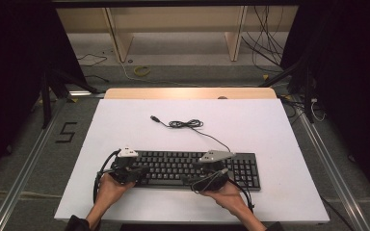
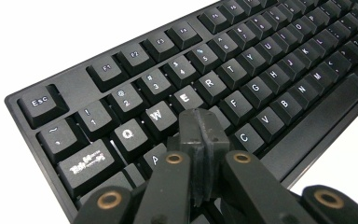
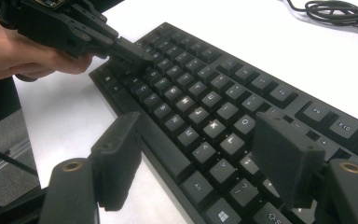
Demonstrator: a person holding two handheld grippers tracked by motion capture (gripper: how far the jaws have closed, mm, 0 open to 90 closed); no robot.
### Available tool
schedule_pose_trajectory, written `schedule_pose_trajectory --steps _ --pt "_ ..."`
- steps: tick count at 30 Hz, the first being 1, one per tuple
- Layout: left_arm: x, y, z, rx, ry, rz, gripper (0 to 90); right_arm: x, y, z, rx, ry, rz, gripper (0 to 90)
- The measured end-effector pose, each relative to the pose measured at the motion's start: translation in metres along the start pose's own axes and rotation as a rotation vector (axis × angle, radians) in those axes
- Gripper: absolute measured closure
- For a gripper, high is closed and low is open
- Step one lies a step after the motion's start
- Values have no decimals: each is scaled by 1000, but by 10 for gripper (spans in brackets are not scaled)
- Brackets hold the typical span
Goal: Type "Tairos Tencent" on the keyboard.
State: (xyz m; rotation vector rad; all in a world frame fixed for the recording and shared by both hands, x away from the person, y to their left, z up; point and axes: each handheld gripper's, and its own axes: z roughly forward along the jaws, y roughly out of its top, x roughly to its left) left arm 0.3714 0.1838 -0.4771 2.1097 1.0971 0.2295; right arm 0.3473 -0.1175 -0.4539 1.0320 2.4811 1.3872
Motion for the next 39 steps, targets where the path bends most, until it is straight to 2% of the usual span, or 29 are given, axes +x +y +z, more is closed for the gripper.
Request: schedule_pose_trajectory --steps 2,3,8,9,13,14,19,24,25,29,32,34,39 --pt "0 0 -1 -2 3 3 893 0 0 0 1 -2 1 340" --pt "0 0 -1 -11 -1 -11 892 0 0 0 0 -2 3 340" --pt "0 0 -6 -52 -12 -16 809 -1 0 0 0 -1 5 340" --pt "1 0 -8 -76 -21 -22 789 -1 0 0 0 0 4 340" --pt "1 -1 -12 -101 -33 -39 723 0 0 0 -1 -1 4 340" --pt "2 0 -13 -119 -44 -48 670 1 0 0 0 0 0 340" --pt "3 -1 -16 -150 -60 -76 534 2 0 1 2 5 -1 340" --pt "4 -2 -19 -181 -70 -92 436 3 0 3 4 9 -3 342" --pt "4 -2 -19 -181 -70 -92 422 3 0 3 4 9 -3 342" --pt "3 -3 -23 -231 -79 -96 370 5 -1 3 10 13 -4 350" --pt "4 -3 -25 -244 -87 -100 359 6 -1 4 8 16 -8 358" --pt "3 -4 -27 -266 -89 -102 352 7 -2 6 12 19 -13 383" --pt "2 -5 -30 -283 -97 -99 346 10 -2 8 20 21 -15 447"
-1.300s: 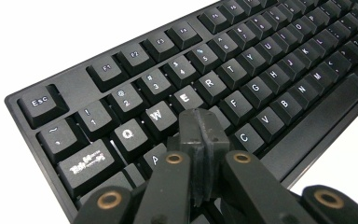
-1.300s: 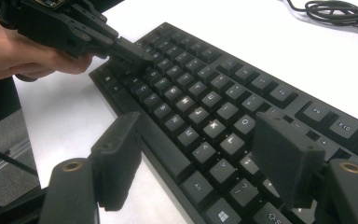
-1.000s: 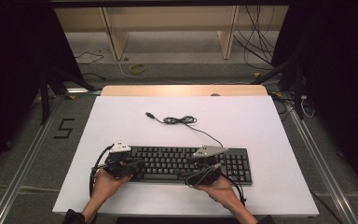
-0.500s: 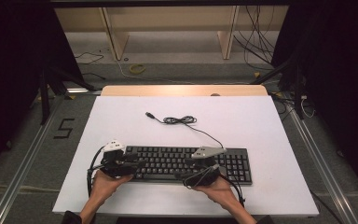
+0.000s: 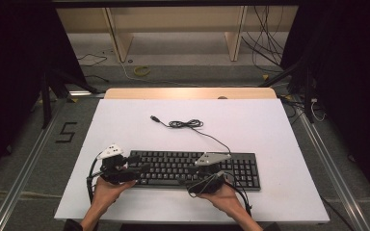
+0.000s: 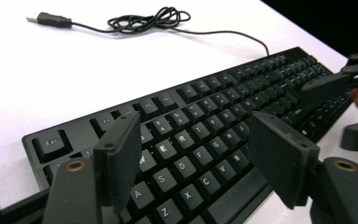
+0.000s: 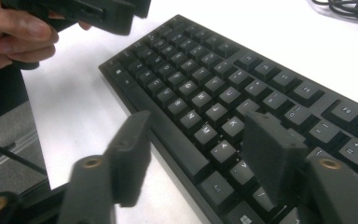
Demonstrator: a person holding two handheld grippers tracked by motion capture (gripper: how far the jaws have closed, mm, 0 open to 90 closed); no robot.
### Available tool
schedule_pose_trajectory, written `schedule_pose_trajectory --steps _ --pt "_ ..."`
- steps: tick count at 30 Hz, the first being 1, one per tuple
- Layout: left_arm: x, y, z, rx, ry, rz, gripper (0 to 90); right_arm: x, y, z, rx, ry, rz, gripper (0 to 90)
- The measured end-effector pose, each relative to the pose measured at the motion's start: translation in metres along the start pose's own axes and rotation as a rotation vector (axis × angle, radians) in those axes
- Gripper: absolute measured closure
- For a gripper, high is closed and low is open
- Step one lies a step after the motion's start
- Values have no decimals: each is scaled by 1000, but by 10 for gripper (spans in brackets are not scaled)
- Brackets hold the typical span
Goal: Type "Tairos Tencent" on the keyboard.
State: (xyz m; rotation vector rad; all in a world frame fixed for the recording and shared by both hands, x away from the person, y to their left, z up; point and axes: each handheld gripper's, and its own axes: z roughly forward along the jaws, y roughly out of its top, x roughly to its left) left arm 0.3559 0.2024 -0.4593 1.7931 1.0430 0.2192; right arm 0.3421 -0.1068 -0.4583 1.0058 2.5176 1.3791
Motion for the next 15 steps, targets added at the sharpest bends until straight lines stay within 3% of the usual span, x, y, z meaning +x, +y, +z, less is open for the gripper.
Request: schedule_pose_trajectory --steps 8,15 --pt "-5 -2 -1 3 -9 8 328 3 -2 11 27 -10 -8 675" --pt "-7 -4 -4 0 -13 7 320 7 -2 19 35 7 -30 809"
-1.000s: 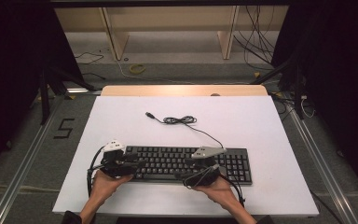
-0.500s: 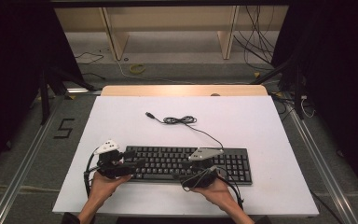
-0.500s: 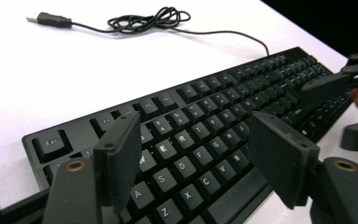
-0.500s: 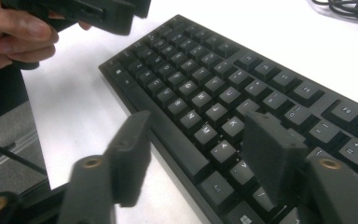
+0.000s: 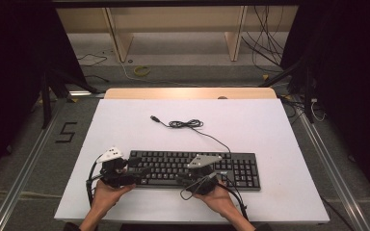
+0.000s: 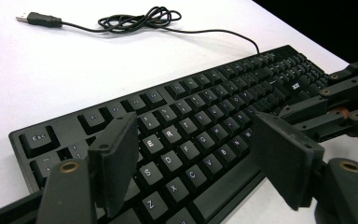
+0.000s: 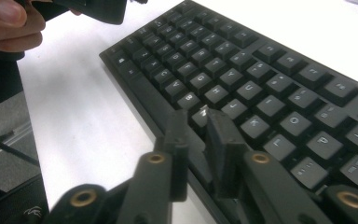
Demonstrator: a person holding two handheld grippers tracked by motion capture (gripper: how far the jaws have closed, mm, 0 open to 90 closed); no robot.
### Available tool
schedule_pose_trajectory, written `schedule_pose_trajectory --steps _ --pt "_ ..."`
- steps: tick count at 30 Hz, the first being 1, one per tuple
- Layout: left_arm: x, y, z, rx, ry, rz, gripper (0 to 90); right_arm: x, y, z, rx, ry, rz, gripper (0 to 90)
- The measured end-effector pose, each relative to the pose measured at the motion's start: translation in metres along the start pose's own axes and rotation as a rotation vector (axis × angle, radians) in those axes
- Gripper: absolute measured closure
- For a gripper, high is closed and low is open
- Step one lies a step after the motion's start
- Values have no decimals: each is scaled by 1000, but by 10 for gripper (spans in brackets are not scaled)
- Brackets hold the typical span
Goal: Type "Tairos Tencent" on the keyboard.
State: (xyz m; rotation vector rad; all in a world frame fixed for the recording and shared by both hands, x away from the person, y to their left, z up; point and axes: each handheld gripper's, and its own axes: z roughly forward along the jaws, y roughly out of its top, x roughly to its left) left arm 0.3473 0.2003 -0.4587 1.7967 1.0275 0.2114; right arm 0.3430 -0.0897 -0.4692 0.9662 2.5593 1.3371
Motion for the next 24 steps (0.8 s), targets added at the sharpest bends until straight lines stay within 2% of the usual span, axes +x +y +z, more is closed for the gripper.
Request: schedule_pose_trajectory --steps 8,16,24 --pt "-1 -2 -1 1 1 12 308 5 1 11 17 16 -10 891" --pt "-3 -3 -4 -10 -12 25 292 6 1 17 27 8 -16 900" --pt "-4 -5 -6 -16 -8 24 289 7 1 22 40 -2 -27 900"
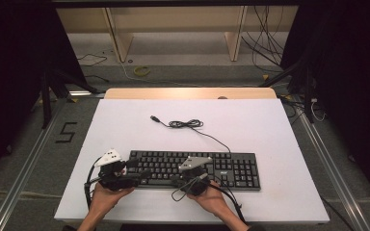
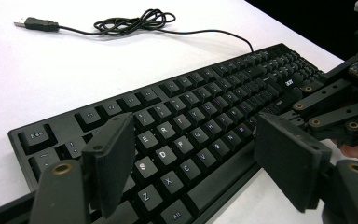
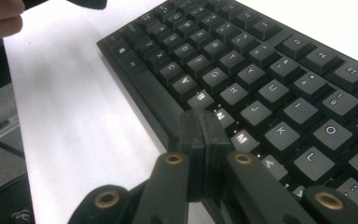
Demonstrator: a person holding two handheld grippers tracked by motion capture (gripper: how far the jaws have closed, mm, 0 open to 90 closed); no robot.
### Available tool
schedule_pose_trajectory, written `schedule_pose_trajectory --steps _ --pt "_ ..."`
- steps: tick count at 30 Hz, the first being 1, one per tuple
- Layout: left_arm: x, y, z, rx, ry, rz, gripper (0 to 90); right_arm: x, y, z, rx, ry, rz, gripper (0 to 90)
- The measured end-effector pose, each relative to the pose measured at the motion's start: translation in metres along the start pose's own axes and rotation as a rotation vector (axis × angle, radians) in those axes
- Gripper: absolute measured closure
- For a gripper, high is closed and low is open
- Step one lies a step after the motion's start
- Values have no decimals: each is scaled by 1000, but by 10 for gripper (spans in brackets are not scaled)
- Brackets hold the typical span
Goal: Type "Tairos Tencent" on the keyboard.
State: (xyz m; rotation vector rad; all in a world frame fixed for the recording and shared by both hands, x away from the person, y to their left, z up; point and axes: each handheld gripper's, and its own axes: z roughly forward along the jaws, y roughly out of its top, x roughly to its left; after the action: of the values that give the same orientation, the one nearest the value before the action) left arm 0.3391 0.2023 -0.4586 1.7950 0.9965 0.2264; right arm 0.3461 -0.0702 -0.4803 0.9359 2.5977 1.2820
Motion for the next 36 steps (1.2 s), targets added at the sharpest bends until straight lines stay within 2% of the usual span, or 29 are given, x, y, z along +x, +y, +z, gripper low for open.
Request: schedule_pose_trajectory --steps 13,17,21,25,28,36 --pt "2 0 0 6 11 2 290 1 -2 5 23 -25 -12 900" --pt "2 -1 0 8 12 -1 290 2 -3 7 15 -29 -22 900" --pt "2 -1 0 9 13 -1 290 3 -3 7 15 -31 -18 900" --pt "3 -1 0 10 14 -1 290 2 -2 5 16 -16 12 884" --pt "3 -1 0 9 16 -1 290 -1 0 1 -6 1 41 871" --pt "4 -1 0 14 20 -4 289 -4 7 -9 -51 7 44 809"
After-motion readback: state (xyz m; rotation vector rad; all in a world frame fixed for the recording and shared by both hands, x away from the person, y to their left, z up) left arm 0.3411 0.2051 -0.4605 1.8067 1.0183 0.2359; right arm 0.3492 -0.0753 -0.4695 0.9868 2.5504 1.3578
